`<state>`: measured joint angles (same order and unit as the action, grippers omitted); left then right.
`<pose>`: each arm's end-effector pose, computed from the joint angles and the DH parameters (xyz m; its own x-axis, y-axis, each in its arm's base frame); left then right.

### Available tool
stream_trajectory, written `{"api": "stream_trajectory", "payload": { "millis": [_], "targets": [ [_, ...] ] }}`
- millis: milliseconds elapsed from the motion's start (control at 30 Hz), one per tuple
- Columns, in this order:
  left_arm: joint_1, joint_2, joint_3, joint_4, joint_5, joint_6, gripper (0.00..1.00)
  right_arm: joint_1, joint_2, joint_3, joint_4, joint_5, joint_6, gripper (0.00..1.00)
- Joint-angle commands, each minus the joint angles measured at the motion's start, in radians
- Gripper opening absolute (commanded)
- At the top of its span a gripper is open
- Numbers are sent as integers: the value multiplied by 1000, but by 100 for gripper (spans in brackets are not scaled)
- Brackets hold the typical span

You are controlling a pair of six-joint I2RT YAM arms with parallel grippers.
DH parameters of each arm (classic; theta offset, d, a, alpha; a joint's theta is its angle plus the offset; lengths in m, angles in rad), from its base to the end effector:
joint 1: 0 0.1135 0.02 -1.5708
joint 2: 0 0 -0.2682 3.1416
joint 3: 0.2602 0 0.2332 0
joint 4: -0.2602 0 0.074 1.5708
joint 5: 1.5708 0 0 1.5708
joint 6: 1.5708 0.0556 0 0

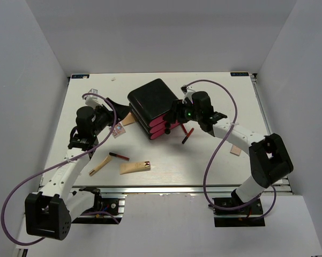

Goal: Organize the makeup

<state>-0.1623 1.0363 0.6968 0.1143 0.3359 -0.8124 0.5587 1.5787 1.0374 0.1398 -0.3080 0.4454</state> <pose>0.2330 -0.0567 0.2976 -0.4925 -0.6138 -0.6170 0.1630 0.6313 -0.7582 0.2989 0.2067 0.2674 -0.6186 0.0975 -0.7796 -0.5266 0.6850 0.5035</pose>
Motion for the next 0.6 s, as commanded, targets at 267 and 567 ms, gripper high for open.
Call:
{"api": "stream_trajectory", "payload": {
  "millis": [267,567],
  "targets": [
    [-9,4,15,30,-12,5,75,9,-5,3,93,3,-56,16],
    [-11,7,23,-4,-18,27,74,7,-228,-163,14,-17,-80,0]
  ]
}}
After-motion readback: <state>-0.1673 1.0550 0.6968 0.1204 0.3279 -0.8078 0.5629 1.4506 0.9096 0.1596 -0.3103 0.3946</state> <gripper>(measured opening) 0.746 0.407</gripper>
